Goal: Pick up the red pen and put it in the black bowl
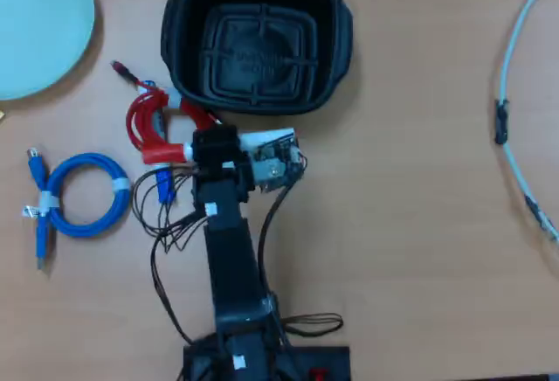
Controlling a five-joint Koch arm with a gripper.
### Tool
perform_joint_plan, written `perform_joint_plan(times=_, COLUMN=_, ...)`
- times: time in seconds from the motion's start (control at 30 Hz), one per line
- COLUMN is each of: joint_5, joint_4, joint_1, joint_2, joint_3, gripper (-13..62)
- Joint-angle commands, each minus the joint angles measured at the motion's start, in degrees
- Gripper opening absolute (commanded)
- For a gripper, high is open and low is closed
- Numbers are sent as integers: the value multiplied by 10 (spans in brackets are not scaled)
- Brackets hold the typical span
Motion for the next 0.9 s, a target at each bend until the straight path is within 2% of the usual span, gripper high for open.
perform_joint_plan(times=0.0, joint_5=0, joint_4=-77, joint_1=-6, joint_2=-17, joint_3=-149, gripper=-58)
perform_joint_plan(times=0.27, joint_5=6, joint_4=-91, joint_1=-17, joint_2=-154, joint_3=-308, gripper=-58)
perform_joint_plan(times=0.67, joint_5=2, joint_4=-103, joint_1=18, joint_2=-163, joint_3=-368, gripper=-58)
perform_joint_plan(times=0.87, joint_5=1, joint_4=-127, joint_1=43, joint_2=-239, joint_3=-406, gripper=-58)
